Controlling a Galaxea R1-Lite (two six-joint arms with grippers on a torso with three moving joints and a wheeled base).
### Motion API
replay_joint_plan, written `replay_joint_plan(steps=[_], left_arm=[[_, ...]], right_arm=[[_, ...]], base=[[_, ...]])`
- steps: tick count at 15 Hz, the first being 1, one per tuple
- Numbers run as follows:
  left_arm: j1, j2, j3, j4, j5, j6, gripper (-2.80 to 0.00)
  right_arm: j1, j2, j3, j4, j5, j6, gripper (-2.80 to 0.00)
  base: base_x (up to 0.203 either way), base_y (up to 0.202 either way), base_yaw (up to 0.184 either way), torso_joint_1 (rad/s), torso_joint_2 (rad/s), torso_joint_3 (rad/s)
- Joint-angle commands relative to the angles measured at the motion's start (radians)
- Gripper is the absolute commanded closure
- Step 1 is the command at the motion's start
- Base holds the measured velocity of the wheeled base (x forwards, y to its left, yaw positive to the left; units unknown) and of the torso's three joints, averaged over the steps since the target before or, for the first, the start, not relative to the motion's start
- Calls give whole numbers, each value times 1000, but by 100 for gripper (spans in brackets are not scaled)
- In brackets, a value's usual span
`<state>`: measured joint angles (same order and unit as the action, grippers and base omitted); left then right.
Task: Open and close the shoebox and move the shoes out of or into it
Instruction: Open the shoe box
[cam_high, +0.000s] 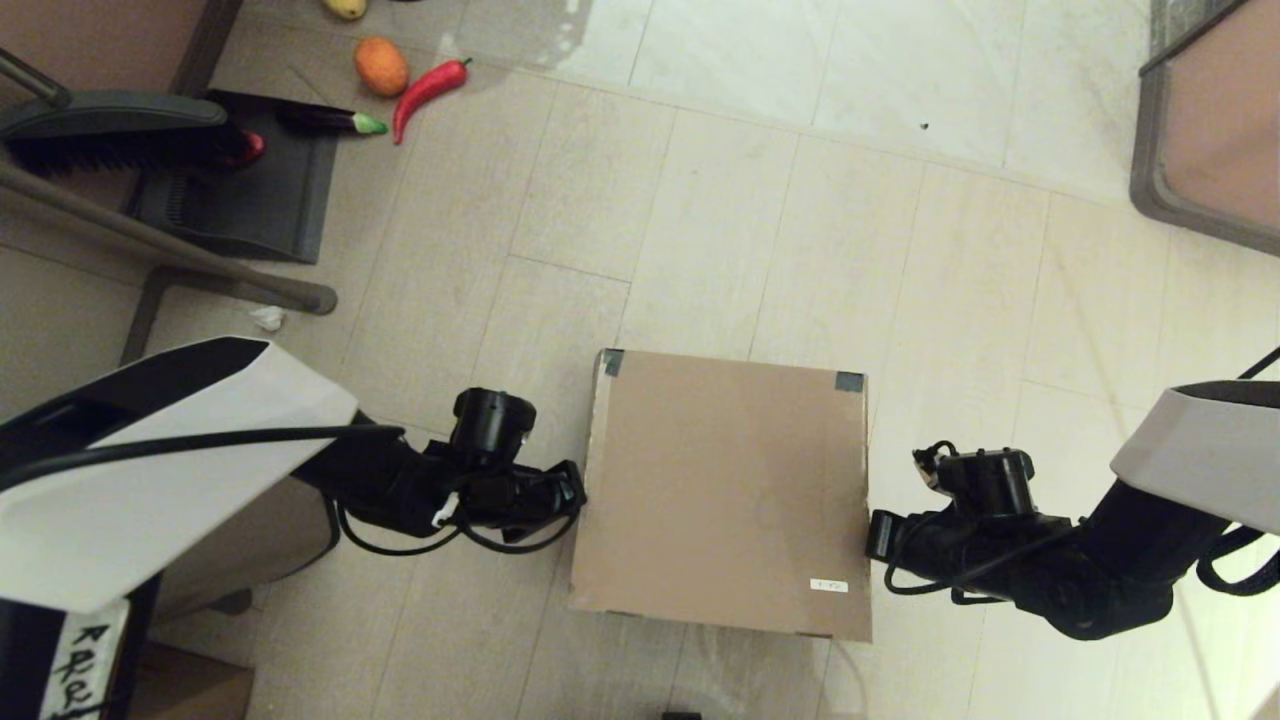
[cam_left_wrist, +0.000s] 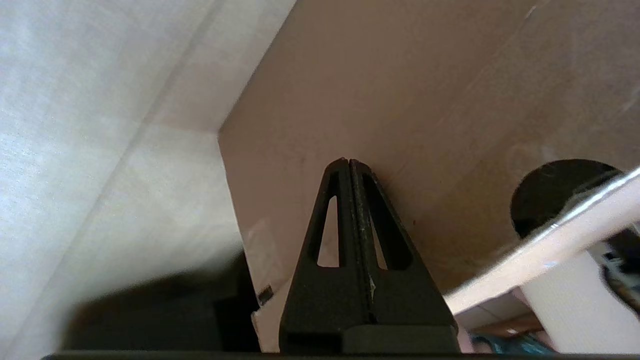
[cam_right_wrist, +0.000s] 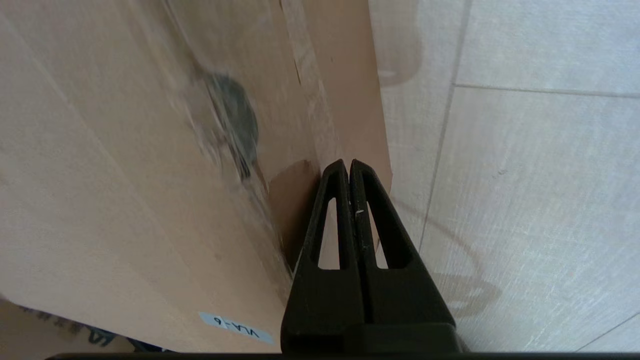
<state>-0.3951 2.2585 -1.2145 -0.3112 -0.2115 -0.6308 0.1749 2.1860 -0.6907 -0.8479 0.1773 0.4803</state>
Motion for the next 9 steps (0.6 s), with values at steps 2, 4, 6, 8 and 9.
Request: replay_joint_plan(steps=[2,4,6,8,9], left_arm=[[-1,-9,28,-5,0,-12,0],[-1,-13,50,-22,0,-12,0],[-7,-15,71,-44,0,-10,0],[-8,-42,76,-43,0,-12,0],[-8,-60,74,-42,-1,-12,0]], right_arm=[[0,3,57,-29,-8,17,0],[1,4,97,-76,-9,25,0],[3,3,117,-89,-9,34,0],[2,-18,110,-90,-9,83,0],[2,-36,106,-87,-7,115,0]], base=[[0,0,0,0,0,0],[0,0,0,0,0,0],[0,0,0,0,0,0],[0,0,0,0,0,0],[0,0,0,0,0,0]])
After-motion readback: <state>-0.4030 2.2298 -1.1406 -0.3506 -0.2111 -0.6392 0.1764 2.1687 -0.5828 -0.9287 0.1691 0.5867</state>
